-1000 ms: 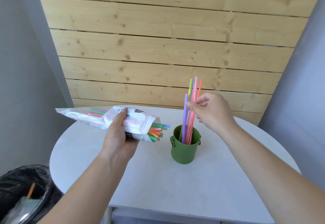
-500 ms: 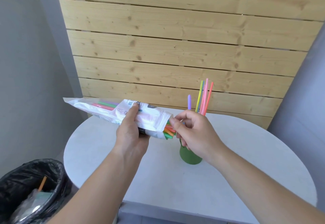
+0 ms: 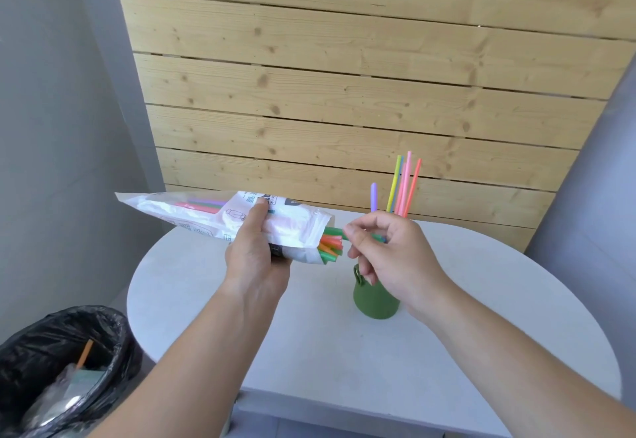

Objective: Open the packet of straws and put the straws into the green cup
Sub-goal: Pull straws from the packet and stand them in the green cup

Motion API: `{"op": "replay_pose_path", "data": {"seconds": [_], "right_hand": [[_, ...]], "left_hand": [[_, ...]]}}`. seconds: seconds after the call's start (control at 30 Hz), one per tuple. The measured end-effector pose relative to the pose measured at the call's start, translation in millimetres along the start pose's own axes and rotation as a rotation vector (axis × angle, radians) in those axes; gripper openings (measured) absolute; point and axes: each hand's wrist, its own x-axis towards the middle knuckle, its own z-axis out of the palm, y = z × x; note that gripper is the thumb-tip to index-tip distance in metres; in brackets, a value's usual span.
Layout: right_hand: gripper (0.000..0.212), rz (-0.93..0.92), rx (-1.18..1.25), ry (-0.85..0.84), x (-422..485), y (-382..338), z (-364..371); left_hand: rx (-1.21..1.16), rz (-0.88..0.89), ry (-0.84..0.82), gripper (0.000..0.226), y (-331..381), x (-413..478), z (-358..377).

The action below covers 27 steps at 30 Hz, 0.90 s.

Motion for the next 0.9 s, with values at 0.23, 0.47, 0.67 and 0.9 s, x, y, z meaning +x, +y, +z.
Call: {"op": "replay_pose_path", "data": {"seconds": [0.23, 0.47, 0.67, 0.9], "right_hand": [[0.010, -0.040, -0.025, 0.036, 18.9, -23.3, -63.9], [0.011, -0.030, -0.268, 0.050, 34.2, -62.5, -162.9], [0.013, 0.038, -0.472, -0.038, 49.6, -79.5, -196.5], [0.017, 0.096, -0.674, -0.118, 69.4, -75.5, -190.3]], "left_hand": [[-0.058, -0.001, 0.033, 0.033, 15.4, 2.1, -1.5], [-0.056, -0.018, 0.042, 0.008, 15.2, 7.5, -5.6], [-0.031, -0.039, 0.008, 0.011, 4.8, 6.4, -2.5], [-0.011, -0.040, -0.032, 0.023, -1.8, 5.6, -3.6]]}}
